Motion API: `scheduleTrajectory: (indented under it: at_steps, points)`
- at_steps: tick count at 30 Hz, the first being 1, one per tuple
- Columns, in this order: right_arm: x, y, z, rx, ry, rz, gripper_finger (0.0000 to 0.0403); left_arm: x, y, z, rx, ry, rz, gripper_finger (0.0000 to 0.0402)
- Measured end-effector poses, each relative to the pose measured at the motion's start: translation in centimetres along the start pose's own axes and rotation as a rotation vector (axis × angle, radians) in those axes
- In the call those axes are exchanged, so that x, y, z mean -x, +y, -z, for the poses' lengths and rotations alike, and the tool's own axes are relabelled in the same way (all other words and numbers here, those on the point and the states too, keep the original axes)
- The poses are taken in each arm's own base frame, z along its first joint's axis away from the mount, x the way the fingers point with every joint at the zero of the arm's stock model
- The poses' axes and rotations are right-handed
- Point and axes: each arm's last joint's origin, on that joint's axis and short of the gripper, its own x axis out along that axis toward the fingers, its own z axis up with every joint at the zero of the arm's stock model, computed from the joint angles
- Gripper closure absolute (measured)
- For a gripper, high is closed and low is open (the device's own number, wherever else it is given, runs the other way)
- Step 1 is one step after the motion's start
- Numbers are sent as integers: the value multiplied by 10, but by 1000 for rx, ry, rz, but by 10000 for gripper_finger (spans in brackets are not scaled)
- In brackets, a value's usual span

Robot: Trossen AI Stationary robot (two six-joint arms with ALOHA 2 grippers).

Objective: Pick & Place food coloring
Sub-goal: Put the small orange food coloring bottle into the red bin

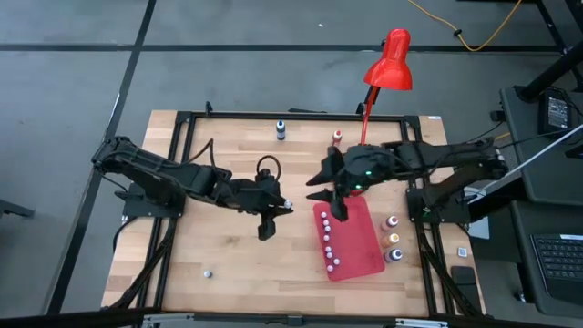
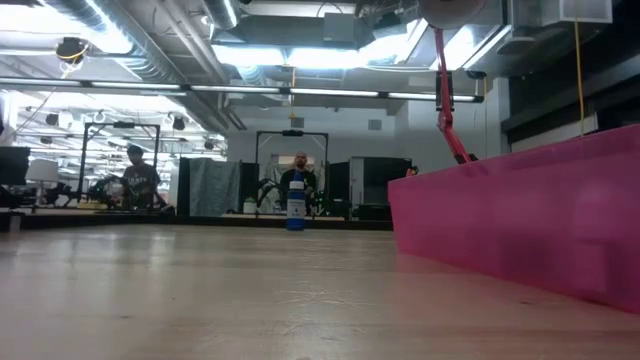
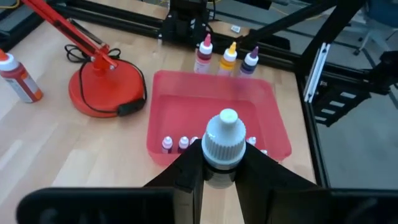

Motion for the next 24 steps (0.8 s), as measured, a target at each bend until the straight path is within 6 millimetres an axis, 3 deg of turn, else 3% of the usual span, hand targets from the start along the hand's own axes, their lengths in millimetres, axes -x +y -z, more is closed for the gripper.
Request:
scheduleTrajectory:
  at_steps: [10, 24]
  points:
    - [-45, 3, 0, 19, 9, -40, 232, 1, 3, 0, 11, 24, -19, 338]
    - [-78, 3, 6, 12, 20, -37, 232, 1, 3, 2, 5, 46, -20, 338]
